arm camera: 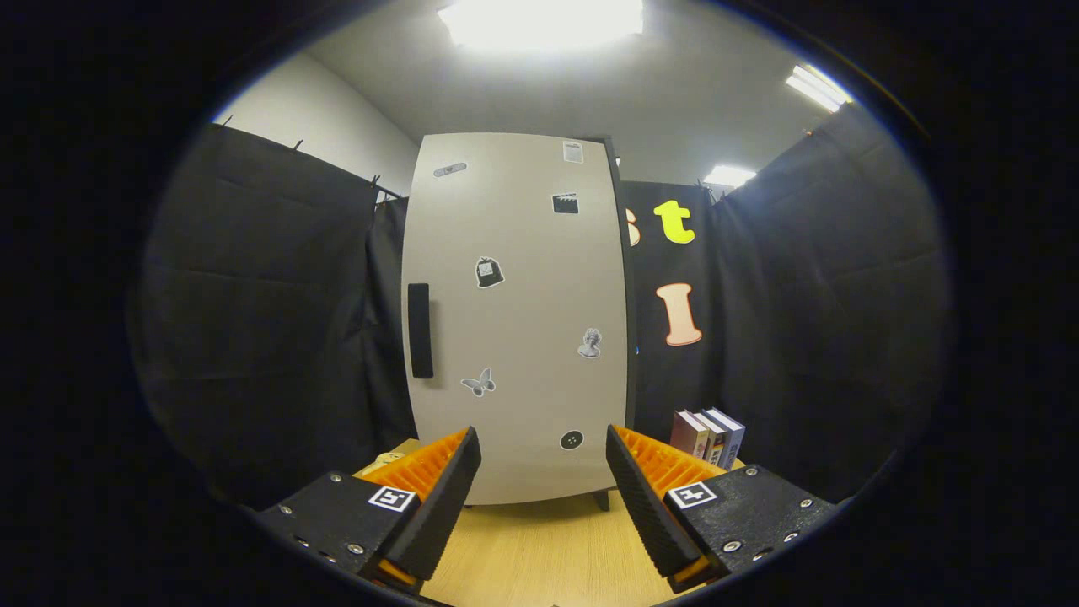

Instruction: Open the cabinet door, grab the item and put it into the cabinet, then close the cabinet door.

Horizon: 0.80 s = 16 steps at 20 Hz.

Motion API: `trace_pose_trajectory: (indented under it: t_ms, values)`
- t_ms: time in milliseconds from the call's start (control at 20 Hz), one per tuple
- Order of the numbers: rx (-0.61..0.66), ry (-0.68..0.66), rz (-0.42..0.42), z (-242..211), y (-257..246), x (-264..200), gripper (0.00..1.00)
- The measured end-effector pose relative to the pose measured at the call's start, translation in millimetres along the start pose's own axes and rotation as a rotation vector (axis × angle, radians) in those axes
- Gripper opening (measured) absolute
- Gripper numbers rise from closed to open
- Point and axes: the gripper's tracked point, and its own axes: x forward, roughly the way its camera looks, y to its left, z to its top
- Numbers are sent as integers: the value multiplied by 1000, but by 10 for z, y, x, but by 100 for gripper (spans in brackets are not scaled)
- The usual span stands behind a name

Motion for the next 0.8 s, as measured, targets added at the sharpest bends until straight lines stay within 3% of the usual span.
trace_pose_trajectory:
  t_ms: [300, 800]
  values:
    - [8, -17, -28, -94, -87, -249, 93]
    - [47, -5, -41, -169, -148, -265, 93]
